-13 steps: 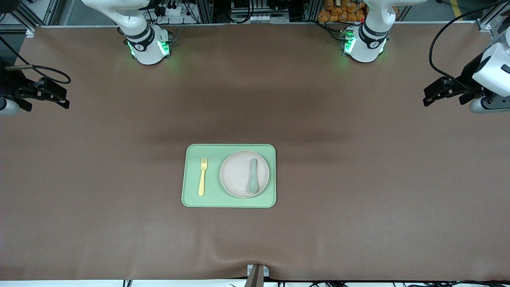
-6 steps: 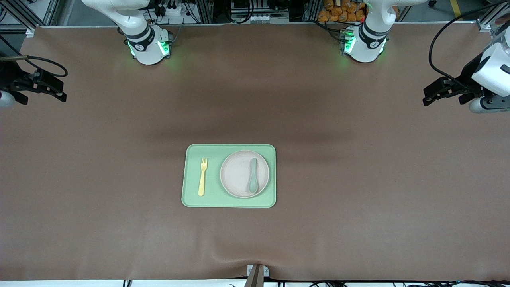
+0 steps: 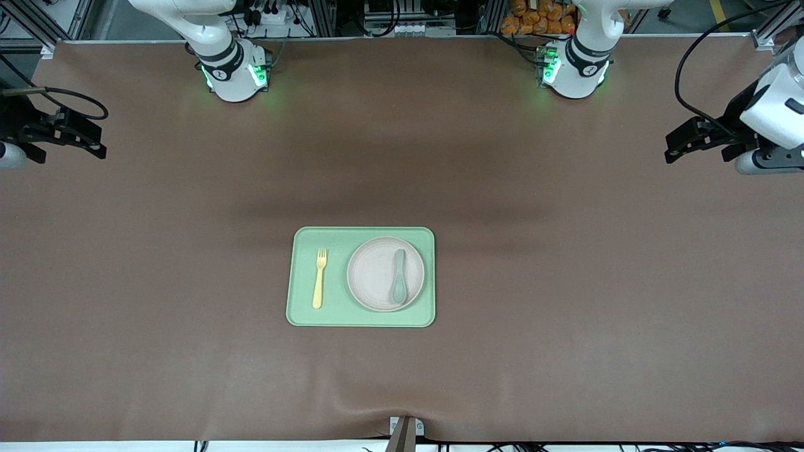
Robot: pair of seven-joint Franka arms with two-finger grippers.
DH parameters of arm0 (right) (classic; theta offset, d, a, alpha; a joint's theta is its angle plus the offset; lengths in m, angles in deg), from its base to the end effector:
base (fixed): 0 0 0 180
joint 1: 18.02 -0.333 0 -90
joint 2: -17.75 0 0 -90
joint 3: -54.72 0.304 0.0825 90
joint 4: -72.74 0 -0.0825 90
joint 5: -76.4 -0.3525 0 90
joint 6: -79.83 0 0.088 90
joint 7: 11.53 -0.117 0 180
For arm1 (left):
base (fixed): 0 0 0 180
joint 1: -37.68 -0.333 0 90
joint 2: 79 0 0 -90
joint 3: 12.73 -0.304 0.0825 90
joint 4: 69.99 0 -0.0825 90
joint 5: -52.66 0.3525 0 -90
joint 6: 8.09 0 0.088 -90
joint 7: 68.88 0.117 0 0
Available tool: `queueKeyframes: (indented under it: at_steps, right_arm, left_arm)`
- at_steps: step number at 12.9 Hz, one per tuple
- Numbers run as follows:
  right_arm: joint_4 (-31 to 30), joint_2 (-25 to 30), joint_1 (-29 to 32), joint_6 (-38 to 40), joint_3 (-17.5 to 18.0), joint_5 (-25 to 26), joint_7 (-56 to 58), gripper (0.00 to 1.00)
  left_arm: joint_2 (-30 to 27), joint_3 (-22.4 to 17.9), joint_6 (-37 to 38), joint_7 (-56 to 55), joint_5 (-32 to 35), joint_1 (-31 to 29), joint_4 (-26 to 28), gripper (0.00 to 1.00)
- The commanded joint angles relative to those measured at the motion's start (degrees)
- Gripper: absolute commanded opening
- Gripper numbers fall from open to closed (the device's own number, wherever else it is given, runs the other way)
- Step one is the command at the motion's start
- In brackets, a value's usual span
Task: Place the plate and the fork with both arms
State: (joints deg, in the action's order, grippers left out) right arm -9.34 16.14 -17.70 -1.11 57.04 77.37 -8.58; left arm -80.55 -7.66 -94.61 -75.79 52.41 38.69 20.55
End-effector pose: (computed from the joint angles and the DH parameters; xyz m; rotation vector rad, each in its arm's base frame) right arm 0.5144 0.0154 0.6342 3.1227 0.1314 -0.0752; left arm 0.5052 -0.0550 0.6071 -3.1379 -0.0226 0.0677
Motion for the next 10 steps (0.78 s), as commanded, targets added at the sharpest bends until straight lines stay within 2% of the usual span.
queueKeyframes:
  at_steps: [1,4,7,10]
  right_arm:
    - [0.7,0.1,0.7,1.5,0.6,0.1,0.0,1.0]
    - [0.6,-0.1,0.7,2.6,0.6,-0.2,0.4,1.0]
    - [0.5,-0.1,0.5,3.6,0.7,-0.4,0.3,1.0]
    - [0.4,-0.1,0.7,4.7,0.6,-2.5,0.2,1.0]
  left_arm:
    - [-1.4,0.7,2.2,1.2,-0.1,-0.2,0.2,1.0]
    - [-0.7,1.0,2.3,0.9,0.5,0.0,-2.3,1.0]
    - [-0.7,1.1,2.6,1.0,0.7,0.0,-2.3,1.0]
    - [-0.6,1.1,2.6,1.0,0.7,0.0,-2.3,1.0]
